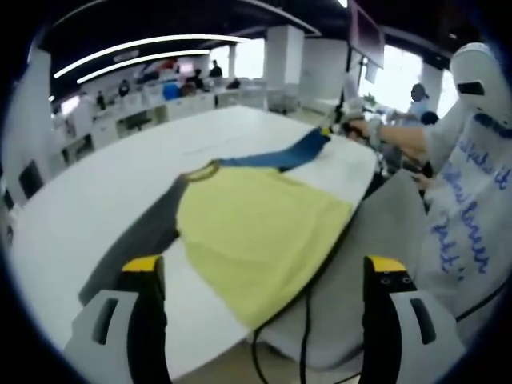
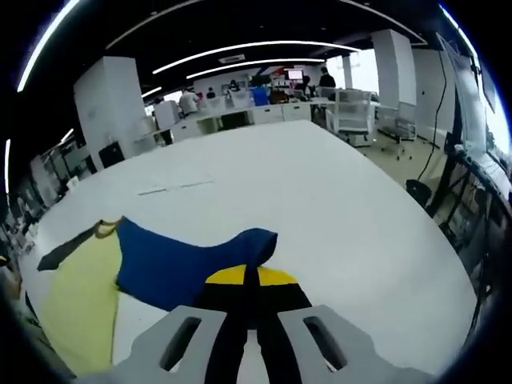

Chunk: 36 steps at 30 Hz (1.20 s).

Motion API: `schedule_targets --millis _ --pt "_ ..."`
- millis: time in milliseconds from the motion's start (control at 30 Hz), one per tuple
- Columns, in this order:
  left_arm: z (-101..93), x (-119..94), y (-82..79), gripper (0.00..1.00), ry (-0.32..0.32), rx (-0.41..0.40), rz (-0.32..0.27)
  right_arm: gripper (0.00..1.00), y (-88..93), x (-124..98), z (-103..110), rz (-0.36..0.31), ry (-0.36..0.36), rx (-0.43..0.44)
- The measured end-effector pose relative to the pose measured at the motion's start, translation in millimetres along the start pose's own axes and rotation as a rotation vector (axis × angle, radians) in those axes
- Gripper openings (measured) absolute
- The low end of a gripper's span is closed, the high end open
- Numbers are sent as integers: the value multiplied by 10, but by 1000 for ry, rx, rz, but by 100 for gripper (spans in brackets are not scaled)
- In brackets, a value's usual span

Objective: Fold the garment on the visible template until the final outline fits inside the template.

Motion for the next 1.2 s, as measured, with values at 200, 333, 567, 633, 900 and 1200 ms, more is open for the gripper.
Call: schedule_targets --millis 200,333,567,633,900,1200 --pt "15 -4 5 99 22 27 -1 2 -321 -127 233 -48 -15 -83" --pt "37 -42 -41 99 32 36 -21 2 -497 -221 437 -92 -29 -87" --pt "51 -115 -57 99 49 61 -25 2 -689 -337 677 -122 -52 -111" --pt "69 -139 -86 99 53 53 -44 2 -763 -404 764 -144 -54 -129" --pt "128 -163 -61 99 60 62 -38 2 -1058 -561 1154 -199 -103 -182" --pt "182 -220 -101 99 73 71 -63 2 -1418 -682 1604 -256 -171 -237"
Point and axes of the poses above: the point that each gripper's makers call its tool centre point, and the gripper's own axes: x roughly forward along the fingers, z roughly to its left, y roughly out of its underside, the point moved 3 cm from there along -x, roughly backward along the fingers, and after that the axes turned 14 degrees about -x, right-handed, at the moved point
